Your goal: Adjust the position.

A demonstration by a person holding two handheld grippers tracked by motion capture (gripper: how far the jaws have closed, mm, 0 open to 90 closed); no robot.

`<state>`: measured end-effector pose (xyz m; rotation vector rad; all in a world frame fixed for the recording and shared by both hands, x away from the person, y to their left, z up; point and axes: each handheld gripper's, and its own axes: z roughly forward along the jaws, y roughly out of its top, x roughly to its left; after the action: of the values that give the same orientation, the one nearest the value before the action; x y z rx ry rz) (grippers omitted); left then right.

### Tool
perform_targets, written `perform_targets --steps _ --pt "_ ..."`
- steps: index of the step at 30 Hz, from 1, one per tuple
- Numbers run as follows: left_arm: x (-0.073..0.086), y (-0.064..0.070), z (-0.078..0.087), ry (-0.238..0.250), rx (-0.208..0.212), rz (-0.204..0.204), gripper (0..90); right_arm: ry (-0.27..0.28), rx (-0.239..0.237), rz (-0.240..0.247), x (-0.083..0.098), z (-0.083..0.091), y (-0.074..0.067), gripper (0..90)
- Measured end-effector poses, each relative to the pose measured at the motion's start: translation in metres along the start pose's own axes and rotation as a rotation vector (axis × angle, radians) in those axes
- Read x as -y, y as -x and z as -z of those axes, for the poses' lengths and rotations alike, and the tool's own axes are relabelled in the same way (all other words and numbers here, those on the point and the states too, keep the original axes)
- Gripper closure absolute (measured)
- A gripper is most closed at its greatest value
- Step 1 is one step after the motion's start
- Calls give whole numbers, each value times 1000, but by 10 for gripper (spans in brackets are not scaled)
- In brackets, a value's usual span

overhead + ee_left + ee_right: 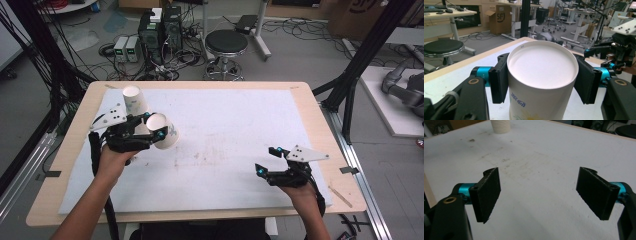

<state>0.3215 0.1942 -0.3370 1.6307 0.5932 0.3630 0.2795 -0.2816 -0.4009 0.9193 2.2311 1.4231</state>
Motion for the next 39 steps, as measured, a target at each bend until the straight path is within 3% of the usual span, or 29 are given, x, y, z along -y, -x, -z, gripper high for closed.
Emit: perform_targets --steps 6,9,14,19,29,39 --pt "9 3 -5 -14 17 -6 368 -3 -48 23 -15 -13 -4 203" --pt "19 7 -11 -28 45 -1 368 -1 -90 48 -24 -27 -8 203" --pt "30 13 -18 -43 84 3 367 -12 -141 70 -31 -42 -13 203" --pt "35 16 -21 -53 95 14 367 -17 -163 78 -33 -50 -16 203" --pt "39 26 -29 -78 156 -1 368 -24 -223 100 -35 -63 -26 203" --pt "37 40 -44 -99 248 -21 368 -37 -309 140 -39 -74 -40 203"
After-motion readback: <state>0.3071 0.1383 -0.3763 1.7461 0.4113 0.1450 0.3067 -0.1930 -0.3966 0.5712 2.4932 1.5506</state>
